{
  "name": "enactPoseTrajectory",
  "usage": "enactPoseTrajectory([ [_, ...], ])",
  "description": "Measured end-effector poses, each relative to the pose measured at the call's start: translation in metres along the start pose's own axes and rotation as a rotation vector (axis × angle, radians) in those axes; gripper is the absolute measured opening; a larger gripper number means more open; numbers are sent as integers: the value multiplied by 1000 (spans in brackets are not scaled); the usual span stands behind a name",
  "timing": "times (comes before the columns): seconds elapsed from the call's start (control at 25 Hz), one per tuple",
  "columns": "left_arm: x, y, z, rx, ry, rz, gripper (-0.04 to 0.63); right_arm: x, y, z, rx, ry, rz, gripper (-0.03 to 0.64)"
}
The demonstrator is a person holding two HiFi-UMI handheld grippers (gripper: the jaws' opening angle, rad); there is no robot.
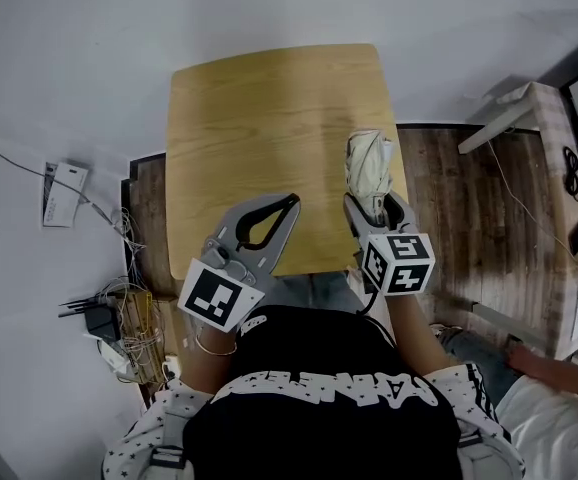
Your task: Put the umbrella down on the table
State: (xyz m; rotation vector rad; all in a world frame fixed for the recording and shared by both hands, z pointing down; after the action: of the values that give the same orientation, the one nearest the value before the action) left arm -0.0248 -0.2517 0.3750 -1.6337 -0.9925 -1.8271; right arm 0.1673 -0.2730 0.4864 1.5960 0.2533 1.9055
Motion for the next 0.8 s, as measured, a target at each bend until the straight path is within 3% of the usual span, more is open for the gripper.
enactPoseTrajectory([
  [0.8, 4, -19, -26, -66, -1, -17, 0, 34, 69, 1, 54, -89, -168, 278],
])
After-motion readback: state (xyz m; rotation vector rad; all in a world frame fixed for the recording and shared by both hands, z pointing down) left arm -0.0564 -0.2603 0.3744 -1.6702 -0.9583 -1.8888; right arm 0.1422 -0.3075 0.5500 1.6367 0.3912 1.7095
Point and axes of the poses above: the fingertips, and each gripper's own axes: y forward along the fingers, z to its right, x out of its underside, the point moved 7 cm from there along -y, backward along the fingers, and after that the axes turned 3 degrees about x, right-handed, at the moved point
